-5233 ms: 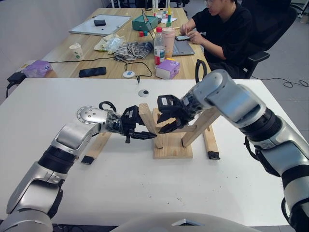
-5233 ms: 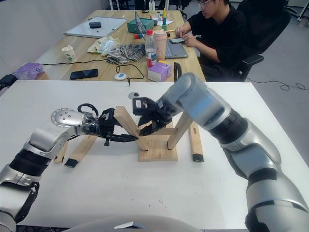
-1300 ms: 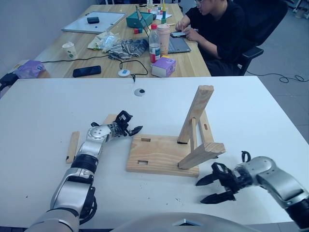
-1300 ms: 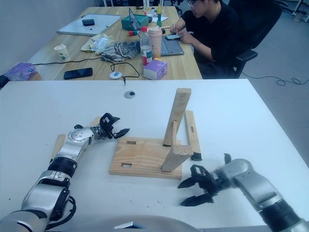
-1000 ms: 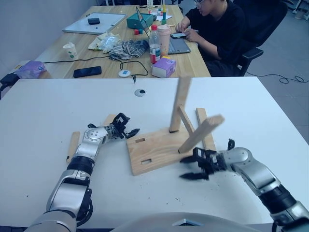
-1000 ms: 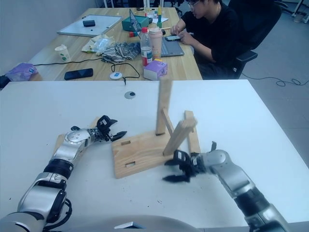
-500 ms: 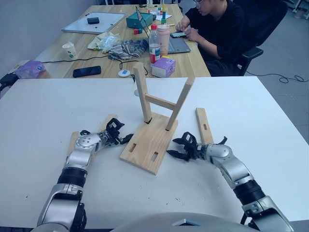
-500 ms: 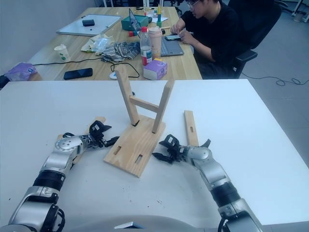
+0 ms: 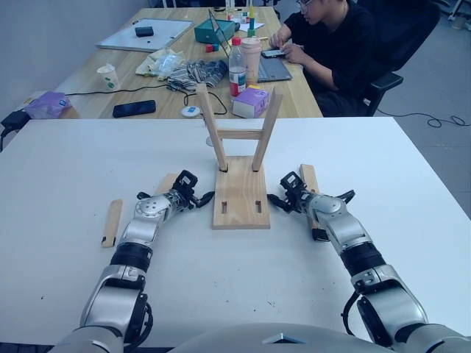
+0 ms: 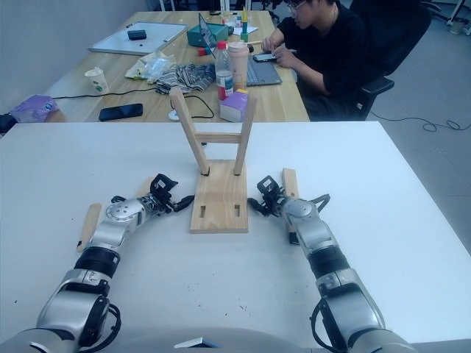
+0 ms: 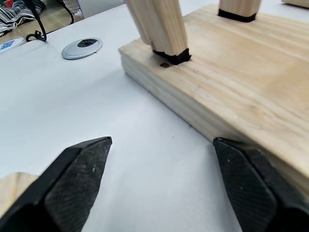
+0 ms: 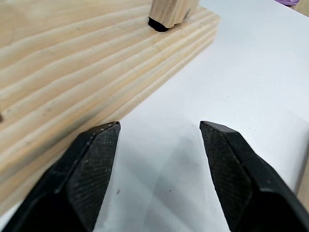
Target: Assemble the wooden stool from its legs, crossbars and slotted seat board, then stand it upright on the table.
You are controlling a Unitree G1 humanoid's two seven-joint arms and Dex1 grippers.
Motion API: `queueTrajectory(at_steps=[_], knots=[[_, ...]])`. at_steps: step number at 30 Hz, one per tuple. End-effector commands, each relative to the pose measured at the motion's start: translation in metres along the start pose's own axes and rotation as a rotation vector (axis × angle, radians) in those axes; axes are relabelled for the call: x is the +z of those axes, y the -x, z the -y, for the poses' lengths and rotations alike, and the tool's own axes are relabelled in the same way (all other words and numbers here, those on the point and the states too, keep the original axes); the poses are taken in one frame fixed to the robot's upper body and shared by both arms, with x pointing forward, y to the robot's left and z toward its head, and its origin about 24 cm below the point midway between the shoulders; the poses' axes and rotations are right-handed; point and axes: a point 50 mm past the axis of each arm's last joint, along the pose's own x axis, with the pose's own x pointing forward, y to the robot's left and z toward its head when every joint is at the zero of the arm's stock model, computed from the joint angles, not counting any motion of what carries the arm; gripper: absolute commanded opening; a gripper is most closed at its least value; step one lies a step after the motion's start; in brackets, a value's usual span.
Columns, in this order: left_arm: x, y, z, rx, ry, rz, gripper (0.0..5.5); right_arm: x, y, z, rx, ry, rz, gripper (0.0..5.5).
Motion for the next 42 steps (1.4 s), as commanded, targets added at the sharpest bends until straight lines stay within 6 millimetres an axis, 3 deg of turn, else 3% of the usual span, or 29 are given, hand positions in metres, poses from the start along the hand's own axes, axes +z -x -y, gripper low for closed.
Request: queueTrajectory(at_steps=[1,4,7,10,13,16,21,29,35,42], knots=[[0.009,-0.014,0.019,-0.094,0.006,0.052,3.93,-0.001,-0.006,-0.032,0.163,-0.026,0.013,3.07],[0.018,0.004,0.01,-0.049,-0.01,0.104,3.93,0.012,0.008,-0.021,0.114,0.011,0.066,3.07],[0.045,0.042,-0.012,0.088,0.0,0.211,3.93,0.031,0.028,-0.006,0.066,0.024,0.13,3.07],[0.058,0.083,-0.034,0.236,0.033,0.239,3.93,0.038,0.051,0.006,-0.01,0.019,0.164,3.07],[0.038,0.121,-0.058,0.442,0.077,0.129,3.93,0.035,0.075,0.018,-0.116,-0.004,0.168,3.07],[0.004,0.143,-0.071,0.589,0.197,0.015,3.93,0.026,0.085,0.024,-0.176,-0.03,0.145,3.07],[-0.038,0.155,-0.076,0.677,0.352,-0.082,3.93,0.026,0.085,0.025,-0.19,-0.034,0.143,3.07],[-0.076,0.156,-0.061,0.677,0.406,-0.191,3.93,0.024,0.081,0.024,-0.162,-0.017,0.118,3.07],[-0.09,0.16,-0.054,0.669,0.435,-0.259,3.05,0.025,0.076,0.021,-0.142,-0.011,0.116,3.11],[-0.079,0.149,-0.054,0.634,0.409,-0.223,2.0,0.025,0.074,0.02,-0.151,-0.027,0.121,3.11]])
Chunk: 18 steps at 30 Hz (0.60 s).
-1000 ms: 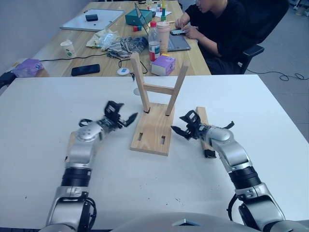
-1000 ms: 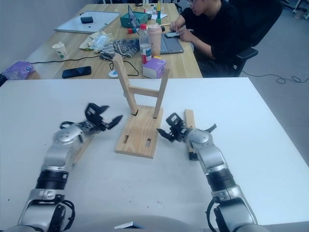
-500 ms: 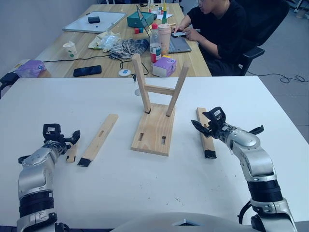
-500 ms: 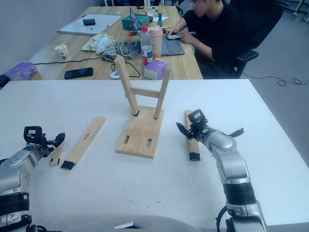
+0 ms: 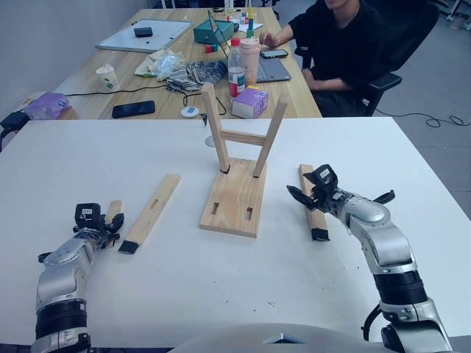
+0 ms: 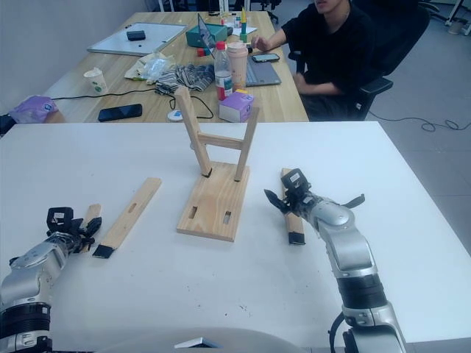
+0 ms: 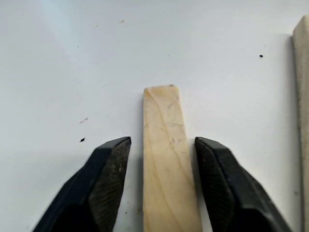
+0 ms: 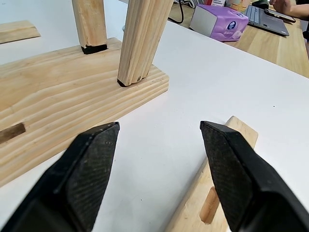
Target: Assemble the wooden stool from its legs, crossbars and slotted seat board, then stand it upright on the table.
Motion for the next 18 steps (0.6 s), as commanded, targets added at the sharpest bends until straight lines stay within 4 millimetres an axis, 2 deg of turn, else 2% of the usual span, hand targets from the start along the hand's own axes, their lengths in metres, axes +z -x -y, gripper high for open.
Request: queueTrajectory(at_steps=[1,5,9,11,12,13,15,16,18], knots=[[-0.002,-0.003,0.005,-0.013,-0.015,-0.033,1.81,0.003,-0.001,0.005,-0.024,-0.007,-0.002,3.11],[0.009,-0.012,0.011,-0.033,-0.013,0.012,1.27,0.008,0.0,0.012,-0.082,-0.033,0.02,3.11],[0.013,-0.017,0.018,-0.052,-0.024,0.023,1.26,0.014,0.004,0.02,-0.125,-0.032,0.064,3.11],[0.028,-0.018,0.015,-0.037,-0.077,0.092,1.26,0.026,0.007,0.026,-0.164,-0.018,0.146,3.11],[0.049,-0.018,0.023,-0.073,-0.132,0.195,1.26,0.047,0.012,0.033,-0.217,-0.083,0.295,3.11],[0.087,-0.014,0.044,-0.15,-0.173,0.371,1.26,0.076,0.019,0.031,-0.182,-0.21,0.489,3.11],[0.149,0.006,0.091,-0.314,-0.22,0.671,1.26,0.112,0.031,0.017,0.001,-0.437,0.741,3.11],[0.167,0.018,0.111,-0.38,-0.239,0.773,1.26,0.119,0.033,0.007,0.097,-0.491,0.774,3.11],[0.181,0.035,0.138,-0.472,-0.282,0.894,1.26,0.123,0.03,-0.005,0.193,-0.553,0.772,3.11]])
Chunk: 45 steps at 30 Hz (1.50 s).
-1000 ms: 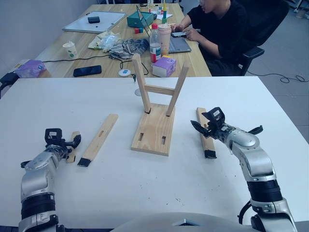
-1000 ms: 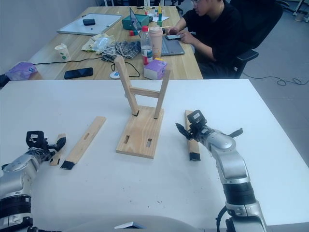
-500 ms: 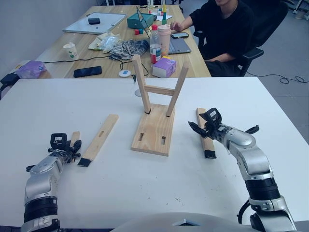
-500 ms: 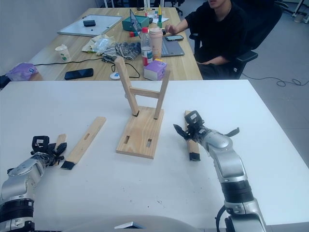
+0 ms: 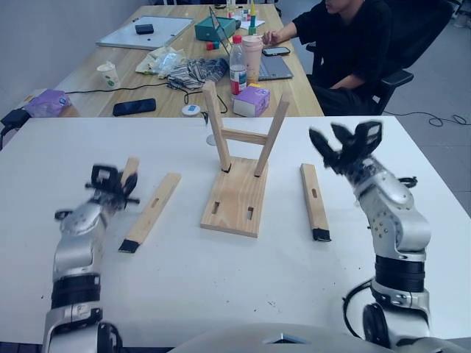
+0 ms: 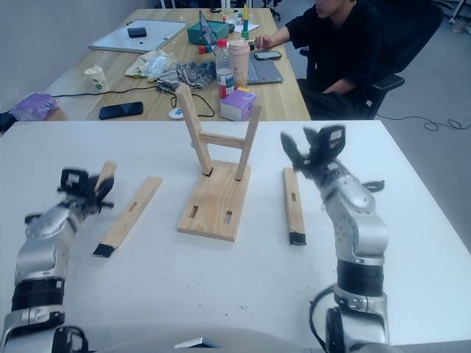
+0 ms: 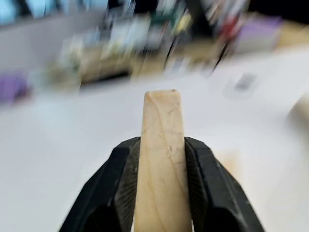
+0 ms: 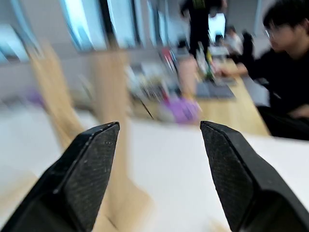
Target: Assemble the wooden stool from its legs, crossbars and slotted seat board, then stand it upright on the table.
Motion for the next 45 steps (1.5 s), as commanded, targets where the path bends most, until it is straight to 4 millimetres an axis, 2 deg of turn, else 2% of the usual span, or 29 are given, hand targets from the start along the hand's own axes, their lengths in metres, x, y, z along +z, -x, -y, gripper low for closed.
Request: queueTrajectory(at_steps=[1,4,8,17,26,31,45], knots=[[0.085,-0.011,0.068,-0.261,-0.088,0.416,1.26,0.015,-0.009,-0.04,0.205,-0.27,0.073,3.11],[0.091,0.0,0.091,-0.345,-0.082,0.508,1.26,0.009,-0.016,-0.065,0.297,-0.349,0.006,3.11],[0.09,0.006,0.102,-0.386,-0.096,0.566,1.26,0.005,-0.024,-0.082,0.339,-0.49,-0.037,3.11],[0.087,0.014,0.117,-0.488,-0.121,0.624,1.26,-0.001,-0.028,-0.099,0.376,-0.684,-0.121,3.11],[0.086,0.018,0.126,-0.542,-0.145,0.631,1.26,-0.006,-0.032,-0.113,0.406,-0.742,-0.184,3.11],[0.089,0.021,0.13,-0.557,-0.148,0.644,1.26,-0.007,-0.035,-0.113,0.395,-0.78,-0.192,3.11],[0.089,0.024,0.131,-0.568,-0.131,0.638,1.26,-0.002,-0.037,-0.113,0.379,-0.82,-0.145,0.82]])
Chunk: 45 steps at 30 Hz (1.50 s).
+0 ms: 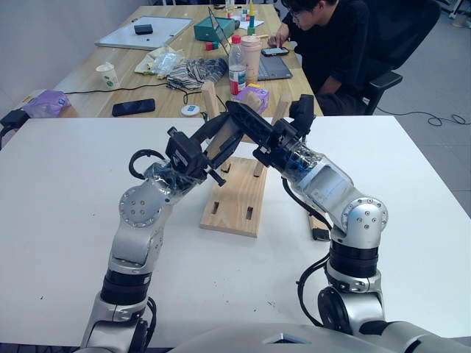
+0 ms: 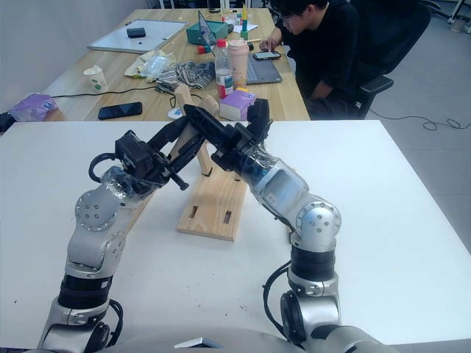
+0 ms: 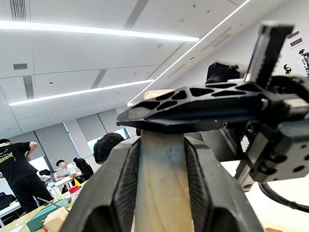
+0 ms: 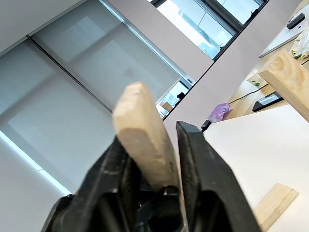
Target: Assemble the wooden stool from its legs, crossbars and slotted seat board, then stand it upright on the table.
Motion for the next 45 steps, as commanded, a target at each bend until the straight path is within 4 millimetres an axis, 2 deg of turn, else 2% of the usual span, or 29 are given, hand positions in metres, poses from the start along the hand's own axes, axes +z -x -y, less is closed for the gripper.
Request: queueTrajectory(at_steps=[1,9,10,15,17,20,24,29,31,35,45], knots=[[0.002,0.001,0.0,-0.012,-0.004,-0.005,1.26,0.003,-0.003,-0.005,0.019,-0.016,0.03,0.79],[-0.002,0.004,-0.003,0.007,-0.005,-0.038,1.26,0.003,-0.003,-0.004,0.01,-0.016,0.036,0.79],[-0.004,0.005,-0.004,0.015,-0.004,-0.049,1.62,0.003,-0.002,-0.003,0.008,-0.012,0.037,0.78],[-0.012,0.011,-0.009,0.019,0.01,-0.115,2.27,0.007,-0.001,0.001,-0.017,0.016,0.05,0.55],[-0.016,0.016,-0.012,0.019,0.01,-0.148,2.53,0.011,0.001,0.004,-0.043,0.082,0.051,0.43],[-0.018,0.024,-0.018,0.034,0.003,-0.177,2.91,0.027,0.017,0.014,-0.128,0.287,0.061,0.41],[-0.021,0.034,-0.024,0.088,-0.001,-0.211,3.59,0.057,0.063,0.039,-0.324,0.631,0.018,0.41],[-0.025,0.037,-0.046,0.327,0.014,-0.223,3.74,0.062,0.114,0.072,-0.564,0.865,-0.114,0.41],[-0.027,0.039,-0.049,0.374,0.018,-0.229,3.74,0.06,0.125,0.085,-0.623,0.875,-0.108,0.41],[-0.03,0.042,-0.046,0.398,0.014,-0.244,3.74,0.052,0.133,0.104,-0.693,0.863,-0.081,0.41],[-0.031,0.041,-0.044,0.408,0.023,-0.251,3.74,0.028,0.153,0.14,-0.789,0.803,-0.11,0.41]])
